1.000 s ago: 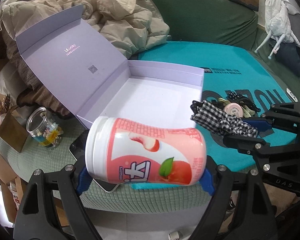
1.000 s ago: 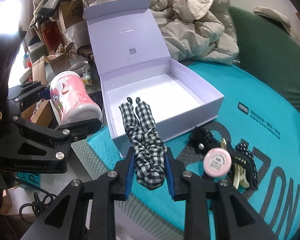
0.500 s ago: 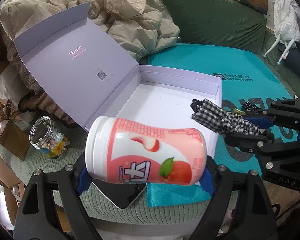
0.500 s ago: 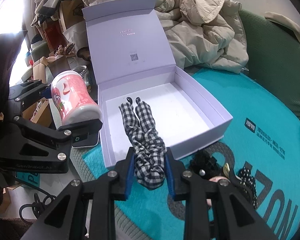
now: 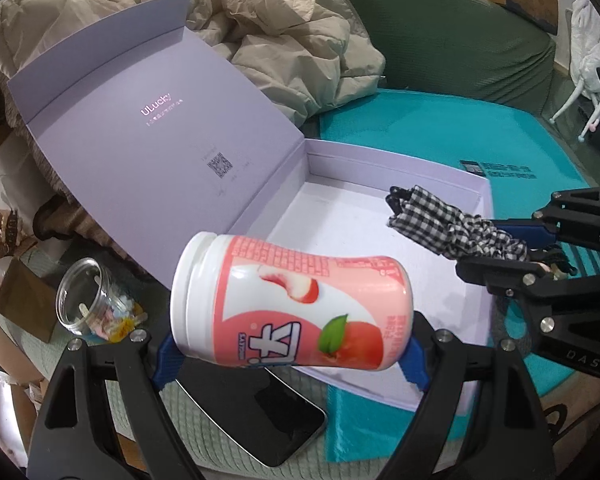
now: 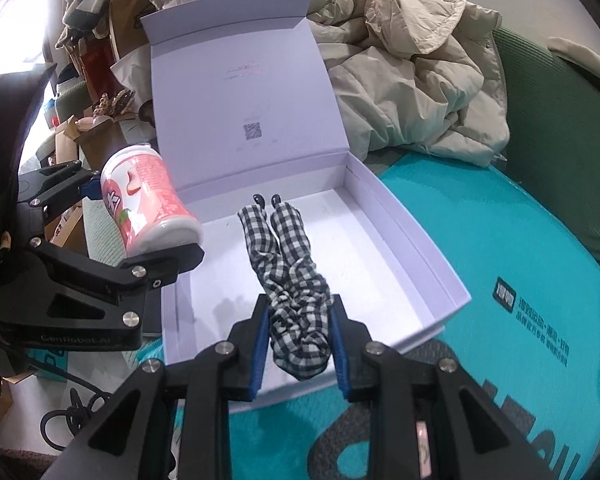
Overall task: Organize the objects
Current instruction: 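Lift the pink bottle and gingham scrunchie and carry both into the lavender box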
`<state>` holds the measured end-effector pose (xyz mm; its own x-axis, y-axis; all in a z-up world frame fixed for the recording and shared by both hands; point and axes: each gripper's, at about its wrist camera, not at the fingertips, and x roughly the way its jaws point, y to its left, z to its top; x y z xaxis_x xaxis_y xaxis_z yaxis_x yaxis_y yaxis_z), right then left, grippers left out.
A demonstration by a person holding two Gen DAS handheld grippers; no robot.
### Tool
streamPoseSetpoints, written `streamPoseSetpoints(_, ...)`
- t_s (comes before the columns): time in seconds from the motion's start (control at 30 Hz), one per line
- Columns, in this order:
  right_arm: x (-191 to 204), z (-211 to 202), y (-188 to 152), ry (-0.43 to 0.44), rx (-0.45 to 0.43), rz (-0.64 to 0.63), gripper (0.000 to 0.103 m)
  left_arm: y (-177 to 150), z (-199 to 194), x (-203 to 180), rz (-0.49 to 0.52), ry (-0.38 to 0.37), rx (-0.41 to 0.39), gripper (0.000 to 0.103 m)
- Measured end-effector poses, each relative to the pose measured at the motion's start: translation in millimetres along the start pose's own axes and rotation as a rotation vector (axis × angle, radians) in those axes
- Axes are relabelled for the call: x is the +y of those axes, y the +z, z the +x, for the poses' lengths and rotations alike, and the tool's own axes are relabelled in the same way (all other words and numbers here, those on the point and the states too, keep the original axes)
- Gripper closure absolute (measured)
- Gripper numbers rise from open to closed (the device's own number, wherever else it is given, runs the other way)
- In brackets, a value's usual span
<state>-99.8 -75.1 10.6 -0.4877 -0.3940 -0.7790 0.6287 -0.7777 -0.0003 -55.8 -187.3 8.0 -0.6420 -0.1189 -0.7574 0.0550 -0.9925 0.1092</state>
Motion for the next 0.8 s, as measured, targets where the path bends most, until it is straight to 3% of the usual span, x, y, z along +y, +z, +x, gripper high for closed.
streamPoseSetpoints(0.53, -23, 50, 37, 0.022, 0.047, -0.009, 0.076, 26, 44, 7, 0.046, 0.026, 0.001, 0.019)
streamPoseSetpoints(0.8, -33, 71, 52, 0.012, 0.066, -0.002, 0.076, 34, 65, 15, 0.015, 0.045, 0.01, 0.019)
